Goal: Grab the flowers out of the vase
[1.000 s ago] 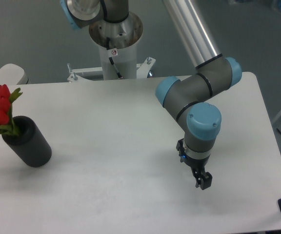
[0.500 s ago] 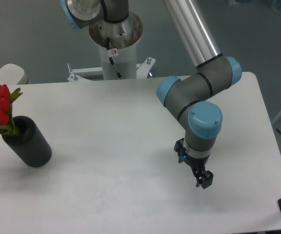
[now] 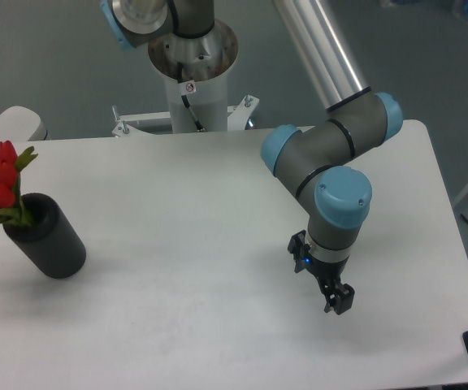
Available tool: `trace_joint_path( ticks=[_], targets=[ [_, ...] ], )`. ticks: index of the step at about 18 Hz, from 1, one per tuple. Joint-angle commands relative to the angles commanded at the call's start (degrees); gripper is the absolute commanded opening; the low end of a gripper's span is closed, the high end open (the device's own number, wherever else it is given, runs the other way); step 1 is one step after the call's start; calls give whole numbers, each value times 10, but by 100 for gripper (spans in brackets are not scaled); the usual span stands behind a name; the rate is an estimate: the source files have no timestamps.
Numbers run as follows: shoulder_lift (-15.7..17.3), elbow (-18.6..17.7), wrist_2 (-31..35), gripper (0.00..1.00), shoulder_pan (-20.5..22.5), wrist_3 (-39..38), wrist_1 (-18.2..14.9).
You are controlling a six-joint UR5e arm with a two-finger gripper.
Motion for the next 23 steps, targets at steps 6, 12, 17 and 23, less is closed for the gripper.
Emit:
trace_joint_path(
  ticks=[6,12,17,23],
  targets=[
    [59,-87,-146,100,1,-1,2],
    [162,-224,-294,100,-13,-2,1],
    [194,-258,-388,100,-54,-2,3],
    [271,-284,-427,100,-119,-59,2]
  ],
)
